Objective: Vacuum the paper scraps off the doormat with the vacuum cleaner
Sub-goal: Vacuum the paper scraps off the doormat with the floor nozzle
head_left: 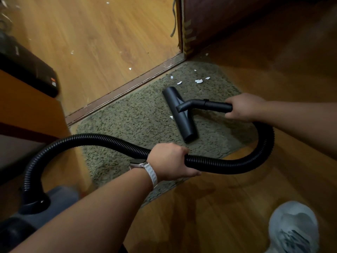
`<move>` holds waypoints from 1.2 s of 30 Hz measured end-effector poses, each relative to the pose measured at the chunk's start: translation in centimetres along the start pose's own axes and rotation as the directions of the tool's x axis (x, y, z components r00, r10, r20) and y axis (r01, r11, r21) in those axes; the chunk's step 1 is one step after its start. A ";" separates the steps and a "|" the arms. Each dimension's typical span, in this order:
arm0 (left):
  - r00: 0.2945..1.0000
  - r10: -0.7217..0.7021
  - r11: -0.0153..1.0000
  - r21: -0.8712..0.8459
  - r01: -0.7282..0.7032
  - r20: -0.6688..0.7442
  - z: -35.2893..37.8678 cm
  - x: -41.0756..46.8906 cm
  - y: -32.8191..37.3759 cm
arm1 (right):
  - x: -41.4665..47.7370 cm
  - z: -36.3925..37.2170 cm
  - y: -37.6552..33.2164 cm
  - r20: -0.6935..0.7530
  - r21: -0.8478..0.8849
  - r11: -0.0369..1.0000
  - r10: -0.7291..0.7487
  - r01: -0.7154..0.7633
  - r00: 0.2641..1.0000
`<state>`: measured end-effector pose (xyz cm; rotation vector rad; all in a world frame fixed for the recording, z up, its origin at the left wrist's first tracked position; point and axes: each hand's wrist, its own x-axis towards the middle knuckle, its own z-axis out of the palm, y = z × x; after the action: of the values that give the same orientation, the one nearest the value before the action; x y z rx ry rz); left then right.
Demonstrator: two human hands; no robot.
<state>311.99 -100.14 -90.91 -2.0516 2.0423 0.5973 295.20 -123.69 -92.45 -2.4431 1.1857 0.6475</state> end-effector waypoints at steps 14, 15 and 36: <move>1.000 0.004 0.998 0.059 -0.004 0.004 -0.1 -1.9 -0.8 | -0.4 0.6 -4.3 0.125 -0.202 0.938 -0.259 0.280 0.958; 1.000 0.008 0.998 0.060 -0.009 0.004 -0.2 -1.9 -0.7 | -0.6 0.6 -3.9 0.133 -0.204 0.939 -0.255 0.278 0.958; 1.000 -0.026 0.999 0.033 0.026 -0.006 -0.5 -2.4 -0.7 | -1.8 -0.6 -0.3 0.056 -0.086 0.996 -0.010 0.015 0.998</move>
<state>312.81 -98.13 -89.57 -2.0594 2.0116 0.5501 294.57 -122.63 -90.96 -2.4840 1.1422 0.7724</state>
